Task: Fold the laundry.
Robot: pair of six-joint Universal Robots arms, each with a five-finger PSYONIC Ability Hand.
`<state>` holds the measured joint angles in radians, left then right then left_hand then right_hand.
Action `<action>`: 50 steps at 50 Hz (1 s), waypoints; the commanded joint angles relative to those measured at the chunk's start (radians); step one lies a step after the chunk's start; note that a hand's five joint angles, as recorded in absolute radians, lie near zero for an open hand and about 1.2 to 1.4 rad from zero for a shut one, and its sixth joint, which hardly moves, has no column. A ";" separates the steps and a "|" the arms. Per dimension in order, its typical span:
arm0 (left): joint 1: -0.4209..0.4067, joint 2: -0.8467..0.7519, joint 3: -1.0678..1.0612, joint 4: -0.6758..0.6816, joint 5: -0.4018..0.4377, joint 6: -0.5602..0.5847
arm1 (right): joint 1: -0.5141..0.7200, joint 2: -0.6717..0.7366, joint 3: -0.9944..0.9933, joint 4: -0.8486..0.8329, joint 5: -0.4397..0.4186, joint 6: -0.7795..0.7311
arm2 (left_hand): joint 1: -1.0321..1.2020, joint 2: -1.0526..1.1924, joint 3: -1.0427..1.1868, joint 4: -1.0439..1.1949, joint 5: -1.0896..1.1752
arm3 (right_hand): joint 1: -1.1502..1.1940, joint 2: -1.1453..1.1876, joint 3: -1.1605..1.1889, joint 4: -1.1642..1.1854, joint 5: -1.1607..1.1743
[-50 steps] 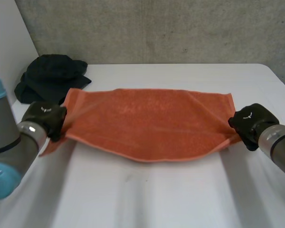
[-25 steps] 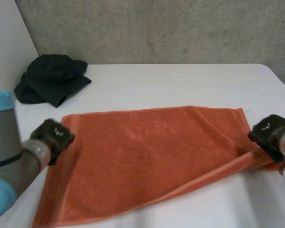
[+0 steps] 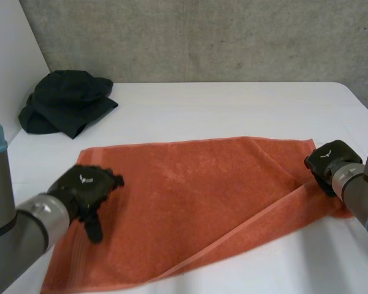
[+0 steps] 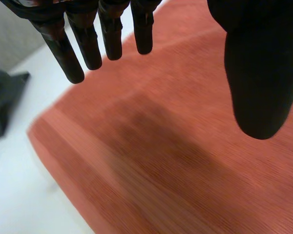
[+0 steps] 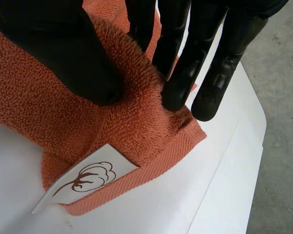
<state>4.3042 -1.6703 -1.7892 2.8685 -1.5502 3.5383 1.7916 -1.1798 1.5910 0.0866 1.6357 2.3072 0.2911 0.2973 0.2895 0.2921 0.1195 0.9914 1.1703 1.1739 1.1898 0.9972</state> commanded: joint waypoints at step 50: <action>0.035 -0.088 -0.148 0.048 -0.093 0.024 | -0.067 0.005 0.026 -0.059 -0.007 0.005 | 0.881 0.875 0.883 0.880 0.878 | 0.405 0.226 0.222 0.206 0.225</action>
<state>4.3400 -1.7725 -1.9355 2.9213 -1.6404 3.5510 1.7368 -1.1709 1.6181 0.0255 1.6331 2.3127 1.1466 1.1913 1.1863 1.1949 0.9770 0.9914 1.1703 1.1733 1.1898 0.9972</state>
